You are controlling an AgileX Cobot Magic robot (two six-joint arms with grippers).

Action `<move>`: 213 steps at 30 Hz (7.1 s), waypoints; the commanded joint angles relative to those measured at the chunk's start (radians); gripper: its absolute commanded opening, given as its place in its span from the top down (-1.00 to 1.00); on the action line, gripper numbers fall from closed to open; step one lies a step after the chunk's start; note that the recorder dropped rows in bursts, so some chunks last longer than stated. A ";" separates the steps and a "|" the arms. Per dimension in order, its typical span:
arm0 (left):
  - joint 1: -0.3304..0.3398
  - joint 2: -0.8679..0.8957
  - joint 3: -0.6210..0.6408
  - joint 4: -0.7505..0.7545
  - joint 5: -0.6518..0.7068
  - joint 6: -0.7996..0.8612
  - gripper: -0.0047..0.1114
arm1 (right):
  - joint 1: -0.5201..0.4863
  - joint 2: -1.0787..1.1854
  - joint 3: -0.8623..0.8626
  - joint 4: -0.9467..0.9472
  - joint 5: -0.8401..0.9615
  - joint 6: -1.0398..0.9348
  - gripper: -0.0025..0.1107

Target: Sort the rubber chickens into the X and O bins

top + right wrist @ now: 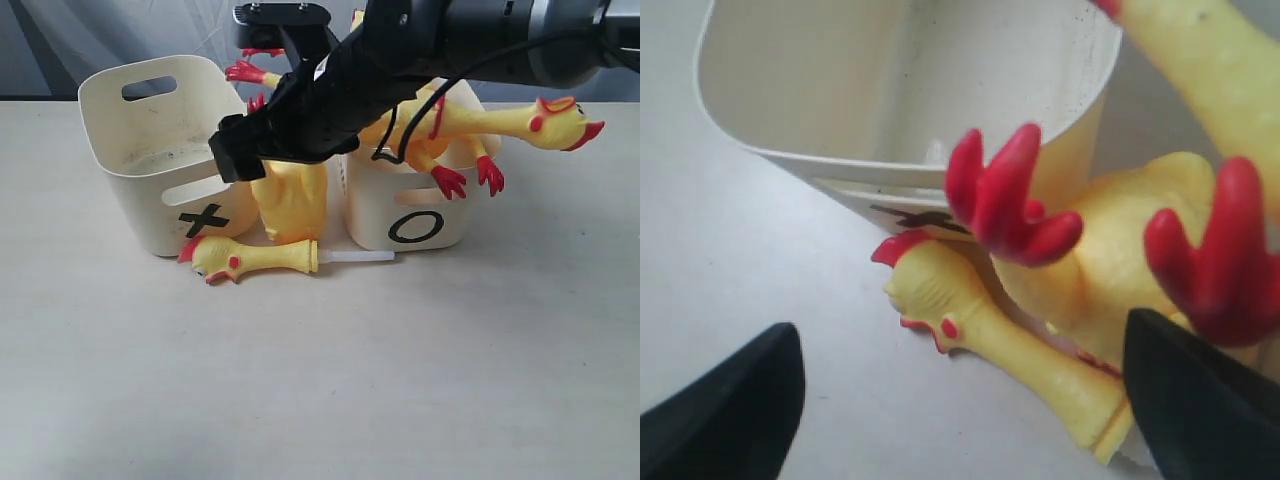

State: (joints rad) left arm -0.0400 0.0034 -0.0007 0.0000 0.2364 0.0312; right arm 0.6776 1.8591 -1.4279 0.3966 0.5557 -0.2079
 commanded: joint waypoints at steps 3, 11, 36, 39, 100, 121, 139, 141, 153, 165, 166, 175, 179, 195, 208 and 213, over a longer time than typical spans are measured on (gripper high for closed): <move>-0.003 -0.003 0.001 0.000 0.003 -0.004 0.92 | 0.000 0.001 0.000 0.061 -0.042 0.000 -0.47; -0.003 -0.003 0.001 0.000 0.003 -0.004 0.92 | 0.004 0.001 0.000 0.108 -0.100 0.000 -0.47; -0.003 -0.003 0.001 0.000 0.003 -0.004 0.92 | 0.060 0.078 0.000 0.126 -0.080 0.004 -0.24; -0.003 -0.003 0.001 0.000 0.003 -0.004 0.92 | 0.060 0.066 0.000 0.074 -0.023 0.004 -0.24; -0.003 -0.003 0.001 0.000 0.003 -0.004 0.92 | 0.195 0.286 0.046 -0.858 -0.095 0.044 -0.03; -0.003 -0.003 0.001 0.000 0.003 -0.004 0.92 | 0.203 0.321 0.046 -0.776 0.017 0.048 0.92; -0.003 -0.003 0.001 0.000 0.003 -0.004 0.92 | 0.454 0.145 0.048 -0.426 0.217 -0.167 0.93; -0.003 -0.003 0.001 0.000 0.003 -0.004 0.92 | 0.454 0.095 0.048 -0.391 0.184 -0.167 0.93; -0.003 -0.003 0.001 0.000 0.003 -0.004 0.92 | 0.451 -0.115 -0.093 -0.379 -0.227 -0.023 0.93; -0.003 -0.003 0.001 0.000 0.003 -0.004 0.92 | 0.329 -0.038 -0.172 -0.303 -0.927 0.001 0.93; -0.003 -0.003 0.001 0.000 0.003 -0.004 0.92 | 0.311 -0.024 -0.172 -0.246 -0.972 0.001 0.93; -0.003 -0.003 0.001 0.000 0.003 -0.004 0.92 | 0.159 0.158 -0.174 0.002 -1.194 0.005 0.93; -0.003 -0.003 0.001 0.000 0.003 -0.004 0.92 | 0.157 0.202 -0.174 -0.009 -1.167 0.049 0.93; -0.003 -0.003 0.001 0.000 0.003 -0.004 0.92 | 0.160 0.241 -0.174 -0.027 -1.033 0.055 -0.02; -0.003 -0.003 0.001 0.000 0.003 -0.004 0.92 | 0.160 -0.026 -0.174 -0.084 -0.593 0.055 0.06; -0.003 -0.003 0.001 0.000 0.003 -0.004 0.92 | 0.160 -0.129 -0.174 -0.084 -0.223 0.055 0.07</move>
State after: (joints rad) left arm -0.0400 0.0034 -0.0007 0.0000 0.2380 0.0312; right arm 0.8408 1.7736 -1.5971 0.3155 0.1260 -0.1528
